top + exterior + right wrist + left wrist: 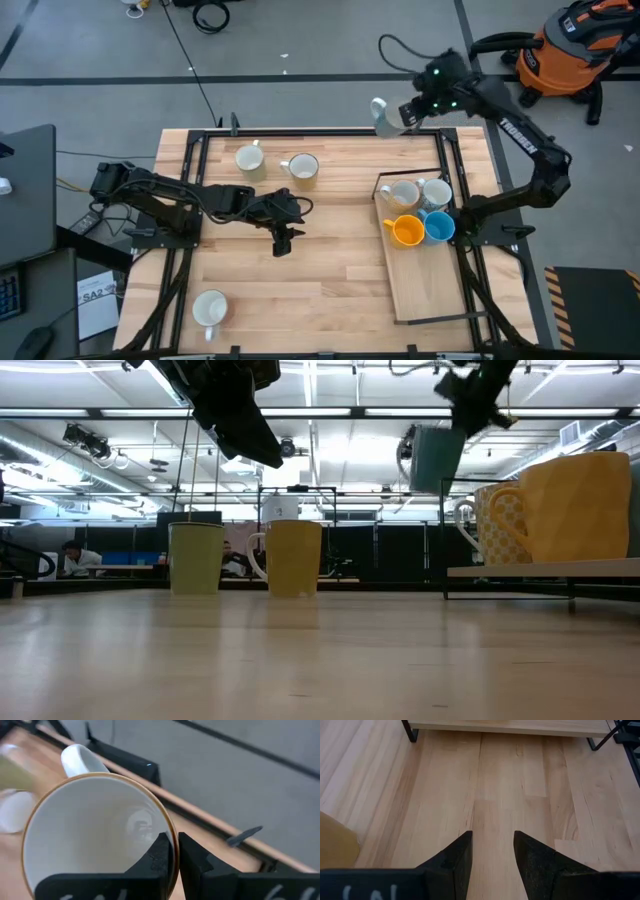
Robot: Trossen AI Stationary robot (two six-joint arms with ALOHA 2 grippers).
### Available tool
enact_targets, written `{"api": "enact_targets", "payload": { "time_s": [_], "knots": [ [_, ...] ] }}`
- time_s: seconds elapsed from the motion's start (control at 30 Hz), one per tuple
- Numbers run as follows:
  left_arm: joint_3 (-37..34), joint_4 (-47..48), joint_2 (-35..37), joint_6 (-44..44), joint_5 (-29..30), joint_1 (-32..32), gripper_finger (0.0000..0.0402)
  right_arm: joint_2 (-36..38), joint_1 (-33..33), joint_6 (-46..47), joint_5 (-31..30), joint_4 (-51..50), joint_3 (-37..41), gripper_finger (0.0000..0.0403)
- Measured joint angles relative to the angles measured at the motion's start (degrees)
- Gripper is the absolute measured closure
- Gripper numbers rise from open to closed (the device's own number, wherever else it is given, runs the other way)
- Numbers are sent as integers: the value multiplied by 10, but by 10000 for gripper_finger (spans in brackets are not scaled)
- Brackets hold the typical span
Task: Place coffee mugs
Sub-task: Put the blue white mug on the shelf
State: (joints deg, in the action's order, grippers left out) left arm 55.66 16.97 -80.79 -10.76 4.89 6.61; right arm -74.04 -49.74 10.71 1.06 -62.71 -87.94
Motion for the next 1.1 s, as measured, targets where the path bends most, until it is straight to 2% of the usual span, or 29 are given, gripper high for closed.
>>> {"api": "enact_targets", "payload": {
  "time_s": [0.2,0.37,0.57,0.83,1.1],
  "knots": [
    [0,0,0,0,0,0,251,2,34,54,36,-146,-106,375],
    [0,0,0,0,0,0,251,22,110,126,53,-215,-122,375],
    [0,0,0,0,0,0,251,52,242,249,52,-271,-122,375],
    [0,0,0,0,0,0,251,89,442,431,34,-274,-96,375],
    [0,0,0,0,0,0,251,83,635,575,31,-270,-43,375]
  ]
}}
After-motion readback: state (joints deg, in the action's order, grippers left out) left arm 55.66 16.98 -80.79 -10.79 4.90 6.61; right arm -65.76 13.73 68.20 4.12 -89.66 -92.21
